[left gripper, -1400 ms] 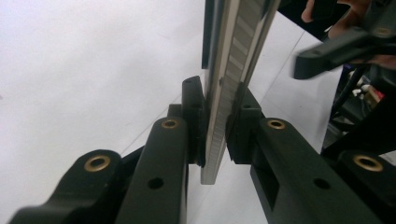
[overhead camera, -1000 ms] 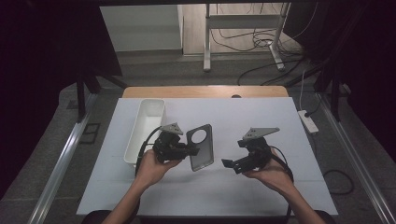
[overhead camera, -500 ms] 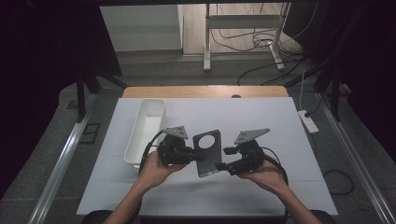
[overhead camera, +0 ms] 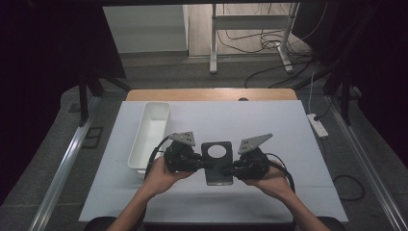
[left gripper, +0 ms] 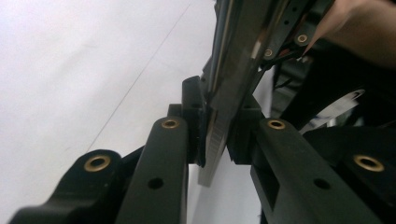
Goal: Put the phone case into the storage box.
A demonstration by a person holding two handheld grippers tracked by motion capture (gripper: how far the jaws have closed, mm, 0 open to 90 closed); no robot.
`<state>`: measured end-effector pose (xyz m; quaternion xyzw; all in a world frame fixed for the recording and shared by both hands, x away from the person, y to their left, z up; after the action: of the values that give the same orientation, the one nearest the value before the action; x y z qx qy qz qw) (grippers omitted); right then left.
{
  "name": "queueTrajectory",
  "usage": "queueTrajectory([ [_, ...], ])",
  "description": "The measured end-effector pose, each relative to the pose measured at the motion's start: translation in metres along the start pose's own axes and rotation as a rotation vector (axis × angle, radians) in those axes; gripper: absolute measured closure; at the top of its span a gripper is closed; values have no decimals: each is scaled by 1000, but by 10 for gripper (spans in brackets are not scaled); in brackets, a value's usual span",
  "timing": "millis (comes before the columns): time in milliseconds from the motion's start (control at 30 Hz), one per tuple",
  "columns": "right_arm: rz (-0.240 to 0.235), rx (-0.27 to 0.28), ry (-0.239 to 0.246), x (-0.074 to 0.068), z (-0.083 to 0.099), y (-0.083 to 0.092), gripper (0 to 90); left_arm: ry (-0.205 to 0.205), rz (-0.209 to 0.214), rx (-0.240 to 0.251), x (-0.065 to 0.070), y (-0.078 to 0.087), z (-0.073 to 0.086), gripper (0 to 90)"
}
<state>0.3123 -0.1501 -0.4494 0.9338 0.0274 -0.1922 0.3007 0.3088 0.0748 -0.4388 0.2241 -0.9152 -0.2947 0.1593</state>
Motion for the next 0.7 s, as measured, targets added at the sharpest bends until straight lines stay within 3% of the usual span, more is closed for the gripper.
queueTrajectory([
  [200, 72, -9, 28, -4, -2, 0, 800, -7, -69, 14, 1, -1, -1, 727],
  [433, 172, 11, 27, -1, -1, 4, 800, 14, -151, 56, -6, 5, 0, 397],
  [467, 172, 11, 27, -1, -1, 4, 800, 14, -151, 56, -6, 5, 0, 366],
  [500, 186, 17, 23, 0, 0, 5, 800, 16, -178, 63, -8, 6, 1, 366],
  [700, 267, 76, -27, 4, 1, 13, 801, 70, -269, 96, -17, 9, 5, 140],
])
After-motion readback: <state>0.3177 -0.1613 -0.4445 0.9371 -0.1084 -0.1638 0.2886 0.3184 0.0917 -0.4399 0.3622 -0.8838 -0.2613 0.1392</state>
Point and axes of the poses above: each handheld gripper's, and its own axes: y roughly backward along the jaws, z roughly out of its underside, x roughly to its right, the point moved 2 cm from there along -y, roughly forward along the jaws, and after that the axes turned 15 degrees about -z, right-handed, at the moved point
